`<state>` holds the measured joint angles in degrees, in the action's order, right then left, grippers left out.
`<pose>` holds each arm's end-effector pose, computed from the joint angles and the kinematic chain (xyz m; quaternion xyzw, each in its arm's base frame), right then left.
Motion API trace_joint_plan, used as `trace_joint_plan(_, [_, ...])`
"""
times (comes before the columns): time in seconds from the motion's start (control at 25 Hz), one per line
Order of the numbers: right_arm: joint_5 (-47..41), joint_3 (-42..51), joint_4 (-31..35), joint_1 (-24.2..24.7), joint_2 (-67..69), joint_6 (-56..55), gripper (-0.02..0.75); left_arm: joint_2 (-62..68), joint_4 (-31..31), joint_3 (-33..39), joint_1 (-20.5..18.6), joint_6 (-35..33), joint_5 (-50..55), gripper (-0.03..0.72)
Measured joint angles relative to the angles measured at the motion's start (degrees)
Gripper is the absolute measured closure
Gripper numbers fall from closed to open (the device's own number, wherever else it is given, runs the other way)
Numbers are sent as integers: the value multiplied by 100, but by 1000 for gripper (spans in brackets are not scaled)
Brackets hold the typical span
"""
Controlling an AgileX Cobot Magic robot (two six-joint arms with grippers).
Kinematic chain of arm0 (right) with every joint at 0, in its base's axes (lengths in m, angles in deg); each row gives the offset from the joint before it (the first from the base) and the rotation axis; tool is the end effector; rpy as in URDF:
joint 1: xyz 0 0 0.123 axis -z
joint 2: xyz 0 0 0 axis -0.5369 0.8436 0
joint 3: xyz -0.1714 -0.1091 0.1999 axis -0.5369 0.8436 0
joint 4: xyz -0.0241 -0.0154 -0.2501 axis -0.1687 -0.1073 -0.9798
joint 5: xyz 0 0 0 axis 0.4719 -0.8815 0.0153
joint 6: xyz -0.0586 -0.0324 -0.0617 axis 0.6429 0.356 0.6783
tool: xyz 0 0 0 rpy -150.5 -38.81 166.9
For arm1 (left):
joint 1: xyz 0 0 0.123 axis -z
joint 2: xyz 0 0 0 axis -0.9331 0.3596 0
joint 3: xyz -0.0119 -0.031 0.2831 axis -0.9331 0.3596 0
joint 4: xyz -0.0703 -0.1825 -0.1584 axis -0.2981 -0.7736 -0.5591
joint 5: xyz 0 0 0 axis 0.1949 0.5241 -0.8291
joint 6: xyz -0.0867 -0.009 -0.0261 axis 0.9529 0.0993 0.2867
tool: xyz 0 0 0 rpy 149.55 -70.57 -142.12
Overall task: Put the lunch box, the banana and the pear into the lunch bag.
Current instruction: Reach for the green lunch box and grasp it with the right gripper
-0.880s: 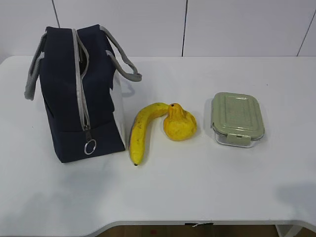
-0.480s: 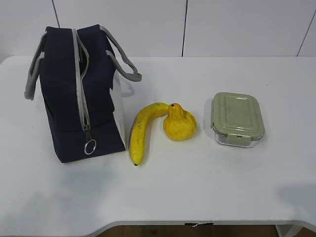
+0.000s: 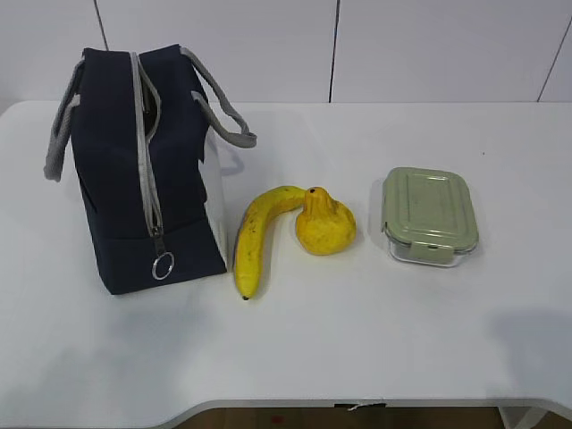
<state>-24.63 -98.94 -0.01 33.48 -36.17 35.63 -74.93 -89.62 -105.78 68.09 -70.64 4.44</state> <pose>-0.0040 0.0061 0.2805 -0.0336 0.8506 0.0092 0.5246 -0.0083 -0.0002 0.2822 -0.0019 0.8586 0.0063 0.5126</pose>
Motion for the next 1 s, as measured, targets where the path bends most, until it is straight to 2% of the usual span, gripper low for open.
trace_joint_plan(0.56, [3010,-19,179,0,2529,-15,264,0,0,0,0,0,0,452])
trace_joint_plan(0.8, [3222,-371,444,0,3580,-15,264,0,0,0,0,0,0,452])
trace_joint_plan(1.0, [3131,-1284,474,0,4450,-15,264,0,0,0,0,0,0,452])
